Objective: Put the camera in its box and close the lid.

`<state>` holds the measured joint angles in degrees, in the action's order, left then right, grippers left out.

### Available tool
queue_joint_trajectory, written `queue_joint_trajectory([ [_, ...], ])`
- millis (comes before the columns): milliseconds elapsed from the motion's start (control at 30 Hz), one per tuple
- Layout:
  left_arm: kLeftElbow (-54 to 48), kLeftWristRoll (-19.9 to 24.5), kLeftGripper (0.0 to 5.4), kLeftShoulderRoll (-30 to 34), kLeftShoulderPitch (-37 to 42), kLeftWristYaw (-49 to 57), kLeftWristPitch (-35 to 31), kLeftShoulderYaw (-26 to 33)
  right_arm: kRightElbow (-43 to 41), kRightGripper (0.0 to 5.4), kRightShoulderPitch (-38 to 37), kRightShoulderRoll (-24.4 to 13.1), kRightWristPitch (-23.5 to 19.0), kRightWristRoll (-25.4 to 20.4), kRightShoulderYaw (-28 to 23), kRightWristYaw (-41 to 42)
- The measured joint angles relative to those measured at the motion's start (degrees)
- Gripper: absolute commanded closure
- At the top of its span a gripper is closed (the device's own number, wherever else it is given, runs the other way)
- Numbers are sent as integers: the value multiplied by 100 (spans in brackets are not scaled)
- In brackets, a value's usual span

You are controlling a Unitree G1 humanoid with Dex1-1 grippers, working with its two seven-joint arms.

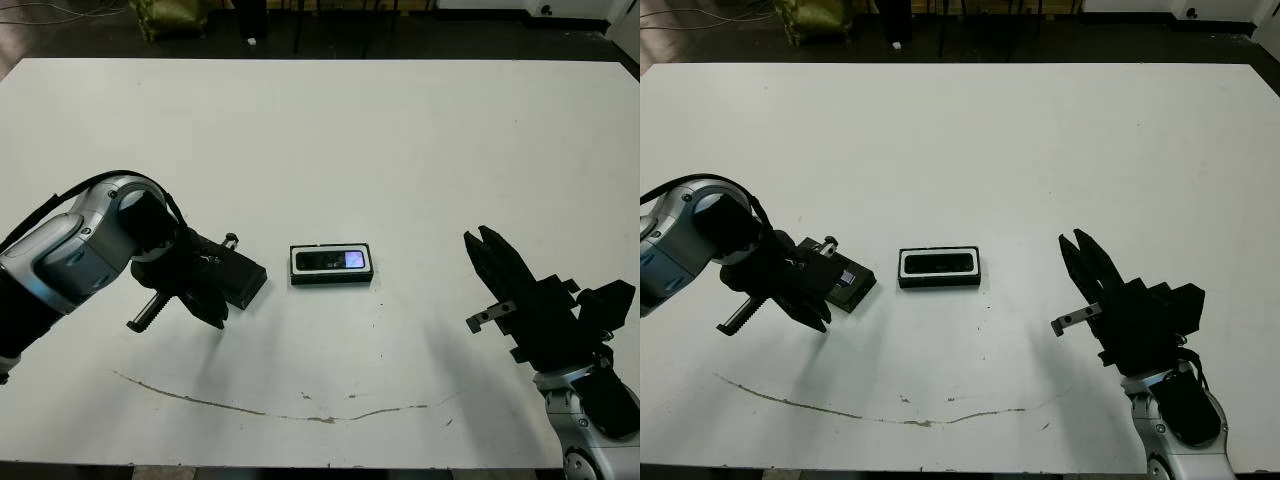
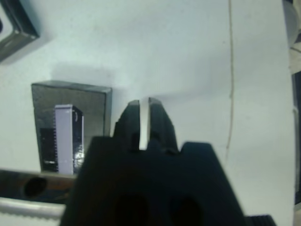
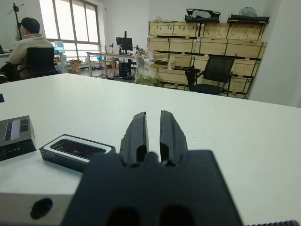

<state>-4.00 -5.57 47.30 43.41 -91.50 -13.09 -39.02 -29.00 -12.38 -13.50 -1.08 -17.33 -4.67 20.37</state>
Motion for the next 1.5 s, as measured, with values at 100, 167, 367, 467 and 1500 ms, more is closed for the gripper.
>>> queue_joint_trajectory([
  [100, 111, -67, 540, -44, -31, -2, 10, 21, 9, 538, -20, 0, 2, 4, -4, -1],
  [167, 137, -111, 540, -79, -30, -6, 7, 22, 2, 538, -25, 0, 0, 10, -4, -8],
  [367, 209, -199, 540, -223, -47, -1, 166, 49, -13, 538, -48, 0, 0, 9, -3, -22],
  [467, 273, -269, 540, -259, -67, 14, 267, 59, -26, 538, -56, 0, -7, 25, 0, -38],
  [1500, 848, -767, 540, -835, 62, 381, 649, 220, -161, 538, -189, 24, -246, -14, 26, -96],
])
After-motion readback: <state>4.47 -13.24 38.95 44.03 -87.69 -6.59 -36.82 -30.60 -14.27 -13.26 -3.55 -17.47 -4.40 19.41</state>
